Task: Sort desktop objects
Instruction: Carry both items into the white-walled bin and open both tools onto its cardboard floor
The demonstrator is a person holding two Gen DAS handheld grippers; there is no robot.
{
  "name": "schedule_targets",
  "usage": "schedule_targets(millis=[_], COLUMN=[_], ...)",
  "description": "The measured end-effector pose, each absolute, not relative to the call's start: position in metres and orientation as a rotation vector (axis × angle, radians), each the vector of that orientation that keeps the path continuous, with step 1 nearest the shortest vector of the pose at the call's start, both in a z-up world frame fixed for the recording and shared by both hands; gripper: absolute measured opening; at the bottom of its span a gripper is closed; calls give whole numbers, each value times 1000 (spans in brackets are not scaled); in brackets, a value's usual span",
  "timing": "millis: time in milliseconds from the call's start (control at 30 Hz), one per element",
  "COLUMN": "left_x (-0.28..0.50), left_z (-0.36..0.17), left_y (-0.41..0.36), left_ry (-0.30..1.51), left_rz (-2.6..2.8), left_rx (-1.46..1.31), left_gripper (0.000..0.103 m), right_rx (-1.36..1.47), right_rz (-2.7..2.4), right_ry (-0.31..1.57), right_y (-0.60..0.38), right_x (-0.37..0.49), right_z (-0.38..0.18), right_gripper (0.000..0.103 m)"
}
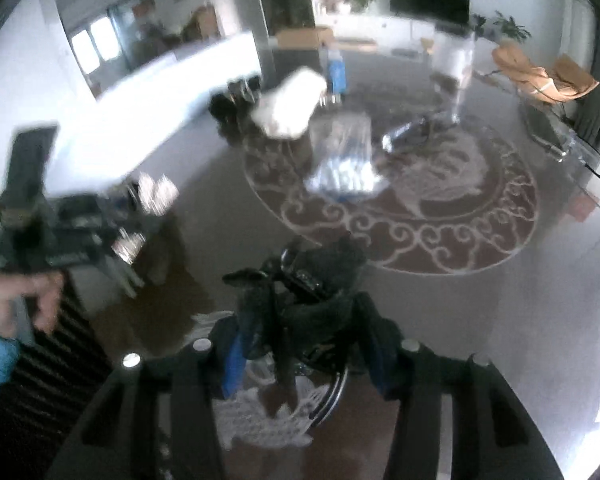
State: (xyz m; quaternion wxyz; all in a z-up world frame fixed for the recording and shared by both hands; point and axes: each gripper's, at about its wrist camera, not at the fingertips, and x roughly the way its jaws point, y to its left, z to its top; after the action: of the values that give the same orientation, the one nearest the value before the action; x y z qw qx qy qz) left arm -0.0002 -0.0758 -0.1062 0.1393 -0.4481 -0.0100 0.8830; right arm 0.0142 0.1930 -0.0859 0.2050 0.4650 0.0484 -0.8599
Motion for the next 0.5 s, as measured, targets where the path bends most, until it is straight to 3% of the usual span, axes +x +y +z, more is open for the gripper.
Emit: schedule_targets(millis=[267,500], left_x=[15,2], left_z=[-72,17], left_y=[-90,-178], left_ry=[-98,-177], left_rz=[2569,2730], left_rx=[-1243,-1125], left_gripper=[52,52], right_rx=[1366,1122], right_rz=[-2347,-2278], right_ry=[144,251], right_y=[177,88], right_x=[5,-34], right_z=[-89,-3], right_gripper=[49,49])
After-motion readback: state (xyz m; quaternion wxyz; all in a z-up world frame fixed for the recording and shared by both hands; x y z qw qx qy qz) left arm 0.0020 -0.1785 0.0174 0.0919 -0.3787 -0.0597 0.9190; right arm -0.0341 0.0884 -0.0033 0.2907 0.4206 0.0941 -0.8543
